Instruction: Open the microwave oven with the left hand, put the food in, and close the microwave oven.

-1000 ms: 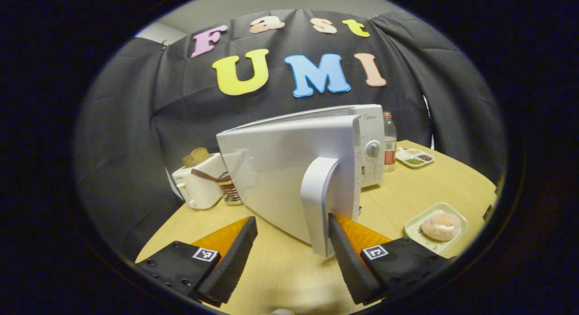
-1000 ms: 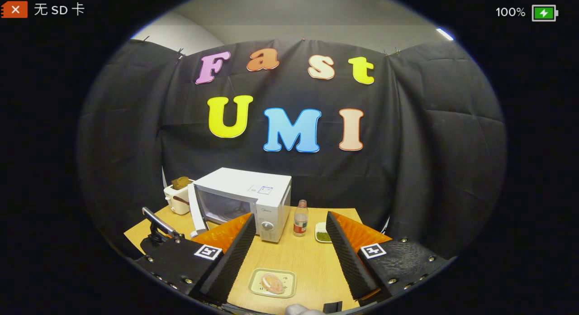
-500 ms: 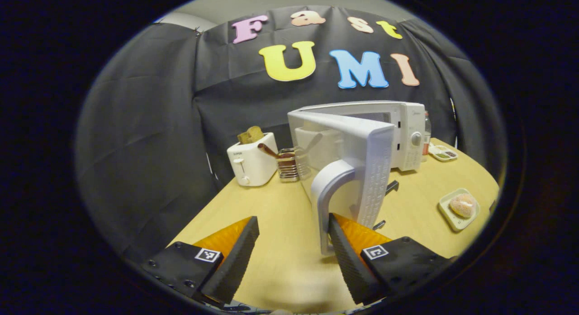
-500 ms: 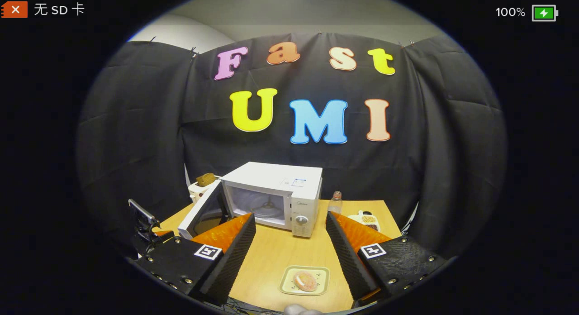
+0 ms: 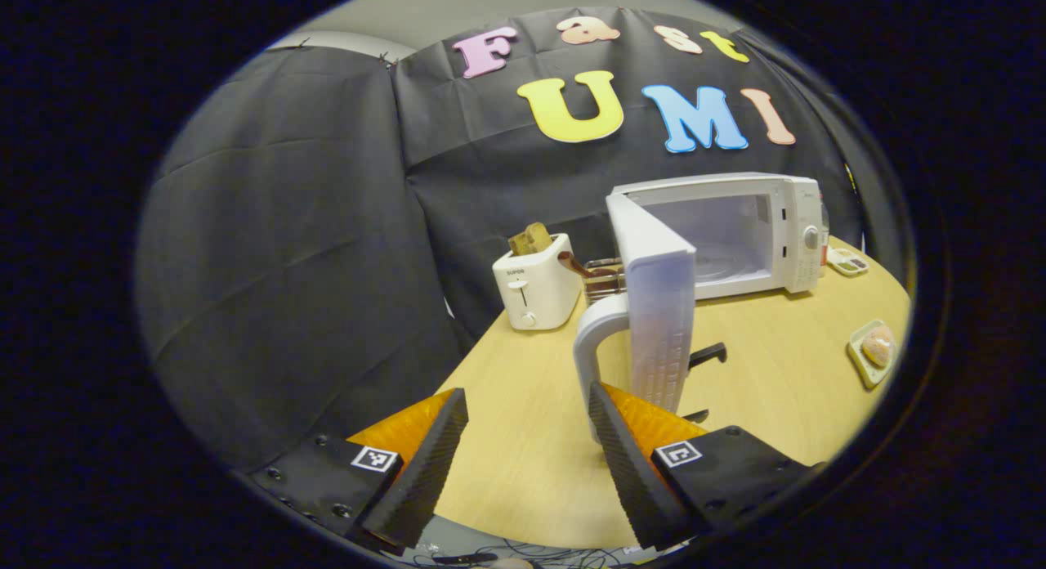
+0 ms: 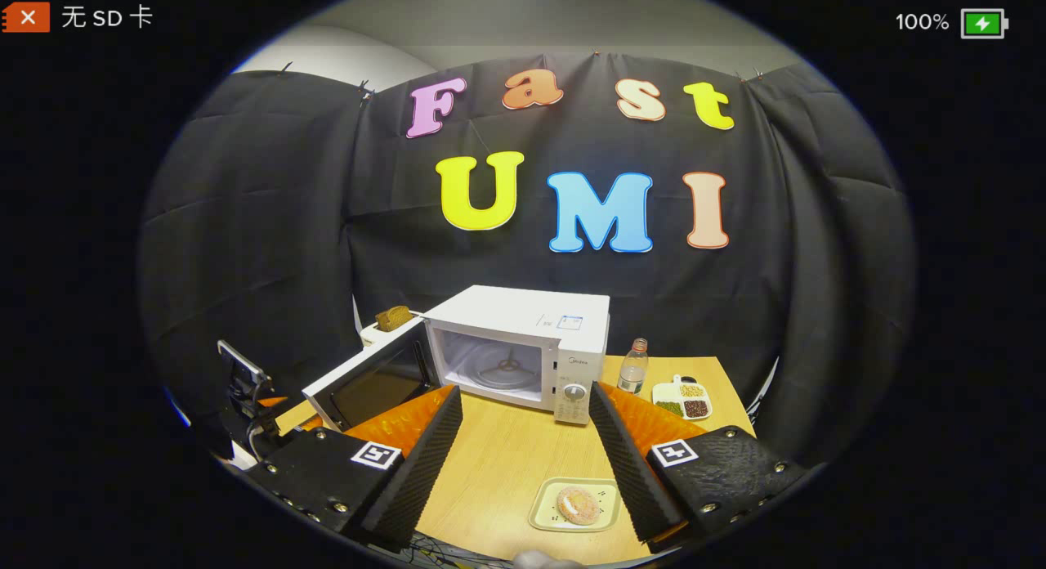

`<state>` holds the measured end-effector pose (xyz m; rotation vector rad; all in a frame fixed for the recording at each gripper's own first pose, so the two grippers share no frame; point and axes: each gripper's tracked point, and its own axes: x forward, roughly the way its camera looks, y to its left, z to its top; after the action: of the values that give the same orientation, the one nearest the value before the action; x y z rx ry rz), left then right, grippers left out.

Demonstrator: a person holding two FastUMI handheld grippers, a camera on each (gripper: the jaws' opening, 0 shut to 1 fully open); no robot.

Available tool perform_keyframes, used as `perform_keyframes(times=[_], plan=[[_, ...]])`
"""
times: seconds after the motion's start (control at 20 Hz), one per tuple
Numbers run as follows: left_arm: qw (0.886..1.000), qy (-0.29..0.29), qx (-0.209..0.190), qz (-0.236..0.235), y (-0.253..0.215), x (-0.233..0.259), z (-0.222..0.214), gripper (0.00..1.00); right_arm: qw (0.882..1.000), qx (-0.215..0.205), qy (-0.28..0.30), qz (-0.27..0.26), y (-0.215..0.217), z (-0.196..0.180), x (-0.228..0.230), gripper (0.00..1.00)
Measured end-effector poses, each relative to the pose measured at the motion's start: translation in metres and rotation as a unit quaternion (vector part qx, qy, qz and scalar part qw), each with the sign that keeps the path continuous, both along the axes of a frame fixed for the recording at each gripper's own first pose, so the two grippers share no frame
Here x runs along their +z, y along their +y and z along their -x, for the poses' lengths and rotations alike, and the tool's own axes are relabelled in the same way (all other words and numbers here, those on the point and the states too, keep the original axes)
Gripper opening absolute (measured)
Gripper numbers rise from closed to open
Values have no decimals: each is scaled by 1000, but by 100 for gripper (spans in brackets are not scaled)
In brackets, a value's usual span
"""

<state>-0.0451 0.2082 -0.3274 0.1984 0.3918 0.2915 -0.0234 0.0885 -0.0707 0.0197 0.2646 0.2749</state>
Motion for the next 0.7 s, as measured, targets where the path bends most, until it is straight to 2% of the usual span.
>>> perform_keyframes(times=[0.05,0.1,0.25,0.3,0.4,0.7], plan=[[1000,-6,-2,-6,-3,10,5,96,1000,0,-1,9,-4,-1,-6,95],[1000,-12,-7,-6,-7,20,9,100,1000,2,-2,21,-9,-1,-13,95],[999,-37,-29,11,-32,55,20,94,998,0,21,55,-30,0,-51,95],[998,-47,-36,11,-41,69,23,100,998,-2,32,62,-37,2,-65,95],[996,-68,-53,15,-59,98,23,100,996,-5,53,68,-48,4,-90,96],[982,-146,-108,45,-126,194,2,99,989,10,116,88,-59,13,-184,96]])
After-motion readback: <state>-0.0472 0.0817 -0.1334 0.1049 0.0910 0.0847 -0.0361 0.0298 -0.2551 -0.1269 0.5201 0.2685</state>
